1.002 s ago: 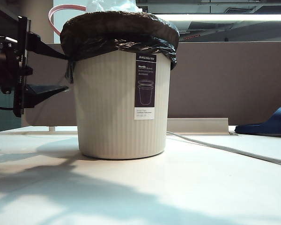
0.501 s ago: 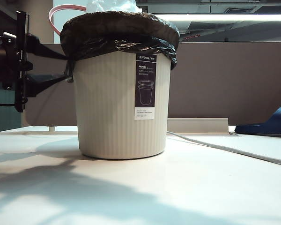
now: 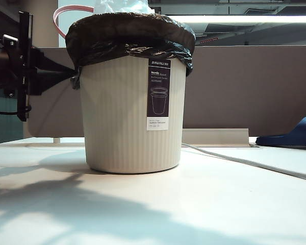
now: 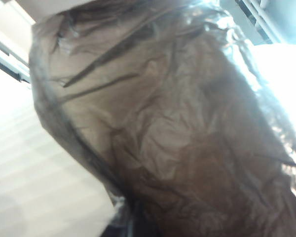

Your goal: Open the ring lid of the trash can, pull out the black garbage bag inside, and place it on the table.

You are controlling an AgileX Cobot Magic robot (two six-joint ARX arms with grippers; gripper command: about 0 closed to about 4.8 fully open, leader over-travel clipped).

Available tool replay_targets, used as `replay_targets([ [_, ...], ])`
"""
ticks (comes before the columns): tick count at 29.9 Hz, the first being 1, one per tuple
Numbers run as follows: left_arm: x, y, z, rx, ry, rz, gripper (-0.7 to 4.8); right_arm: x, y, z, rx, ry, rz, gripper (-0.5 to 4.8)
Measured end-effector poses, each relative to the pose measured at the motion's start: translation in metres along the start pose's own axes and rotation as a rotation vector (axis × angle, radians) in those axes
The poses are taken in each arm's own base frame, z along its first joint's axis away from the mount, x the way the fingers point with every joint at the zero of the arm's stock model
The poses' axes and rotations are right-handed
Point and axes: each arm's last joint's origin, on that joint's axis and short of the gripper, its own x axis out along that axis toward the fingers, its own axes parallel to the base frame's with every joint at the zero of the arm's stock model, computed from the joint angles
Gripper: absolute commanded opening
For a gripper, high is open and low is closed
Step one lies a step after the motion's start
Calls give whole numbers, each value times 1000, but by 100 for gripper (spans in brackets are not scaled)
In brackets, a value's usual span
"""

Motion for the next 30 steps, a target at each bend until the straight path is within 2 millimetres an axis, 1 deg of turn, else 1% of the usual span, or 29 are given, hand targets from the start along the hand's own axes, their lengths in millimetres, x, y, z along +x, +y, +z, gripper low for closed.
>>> replay_targets([
  [9, -1, -6, 2, 12, -2, -57, -6, 0, 0, 0, 3, 3, 1, 144],
  [12, -4, -6, 7, 13, -16, -64, -6, 0, 0, 0, 5, 3, 1, 144],
  [16, -17, -5, 22, 14, -45, -82, -6, 0, 0, -1, 6, 7, 3, 144],
  [19, -21, -4, 22, 16, -23, -85, -4, 0, 0, -1, 6, 7, 3, 144],
  [20, -22, -4, 21, 17, -11, -86, 10, 0, 0, -1, 6, 6, 3, 144],
  [22, -22, -3, 20, 9, -8, -82, 157, 0, 0, 0, 6, 2, -8, 144],
  [23, -22, -2, 20, -2, -2, -75, 253, 0, -1, 0, 6, 2, -21, 144],
  [24, -22, 1, 19, -37, 9, -50, 274, 0, -1, 0, 4, 7, -35, 144],
  [25, -22, 3, 19, -52, 11, -37, 281, 0, -2, 0, 4, 9, -38, 144],
  [28, -22, 9, 18, -109, 8, 14, 281, 0, -2, 0, 3, 12, -42, 144],
  [30, -22, 9, 19, -120, -19, 21, 281, 0, -2, 0, 3, 12, -42, 144],
])
